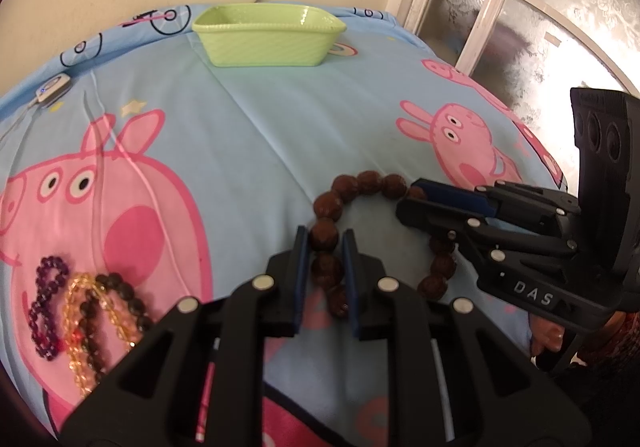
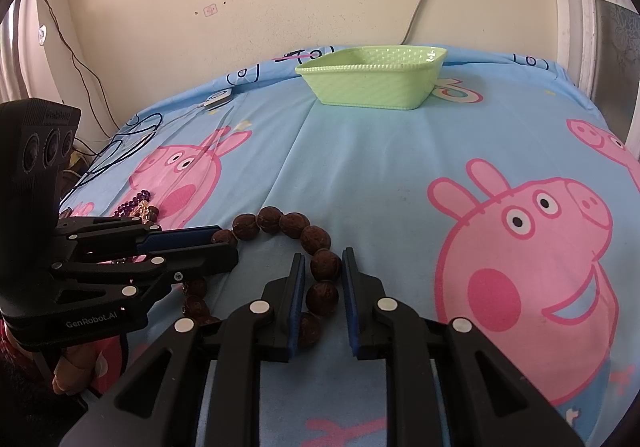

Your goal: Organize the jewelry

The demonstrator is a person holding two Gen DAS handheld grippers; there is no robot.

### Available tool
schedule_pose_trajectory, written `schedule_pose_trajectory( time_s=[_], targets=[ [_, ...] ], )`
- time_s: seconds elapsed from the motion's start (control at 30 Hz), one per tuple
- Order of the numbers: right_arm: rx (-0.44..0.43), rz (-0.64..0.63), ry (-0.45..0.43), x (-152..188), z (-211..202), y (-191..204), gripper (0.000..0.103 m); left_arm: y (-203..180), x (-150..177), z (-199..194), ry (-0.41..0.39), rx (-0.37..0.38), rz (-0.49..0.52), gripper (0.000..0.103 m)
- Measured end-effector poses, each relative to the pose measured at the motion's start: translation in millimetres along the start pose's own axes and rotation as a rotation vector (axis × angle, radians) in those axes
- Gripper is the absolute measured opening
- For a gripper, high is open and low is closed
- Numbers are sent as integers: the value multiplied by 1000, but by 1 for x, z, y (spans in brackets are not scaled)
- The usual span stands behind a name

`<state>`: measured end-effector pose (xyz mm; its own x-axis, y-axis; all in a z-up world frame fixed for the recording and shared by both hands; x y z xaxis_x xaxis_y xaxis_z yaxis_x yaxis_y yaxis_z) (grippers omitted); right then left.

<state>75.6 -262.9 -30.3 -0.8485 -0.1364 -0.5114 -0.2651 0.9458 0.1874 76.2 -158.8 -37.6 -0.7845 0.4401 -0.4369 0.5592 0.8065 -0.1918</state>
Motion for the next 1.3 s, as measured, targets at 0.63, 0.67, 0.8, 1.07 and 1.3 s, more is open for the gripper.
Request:
schedule_pose_trajectory(
  time_s=[0.63, 0.67, 0.8, 1.07, 1.3],
  targets=[
    [-18, 7, -2, 0, 0, 0, 0, 1, 1, 0, -2, 7, -1, 17],
    [-20, 8, -2, 0, 0, 0, 0, 1, 1, 0, -1, 6, -1, 17],
    [-24, 12, -3, 0, 0, 0, 0, 1, 1, 0, -1, 6, -1, 17],
    [-29, 15, -4, 1, 0, 0, 0, 1, 1, 0, -2, 7, -1, 17],
    [-29, 15, -4, 1, 0, 0, 0, 1, 1, 0, -2, 7, -1, 17]
  ],
)
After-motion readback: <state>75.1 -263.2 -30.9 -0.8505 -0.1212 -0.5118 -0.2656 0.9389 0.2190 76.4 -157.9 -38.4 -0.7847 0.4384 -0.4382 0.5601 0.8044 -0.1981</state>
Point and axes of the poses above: each gripper's, at about its wrist camera, not at the fingertips, and z roughly the way its jaws point, y to its left, x to its underside, the point moved 6 cm from there along z, roughly the way its jaws point, and after that the axes turned 15 degrees about y, right-handed, at the moved point
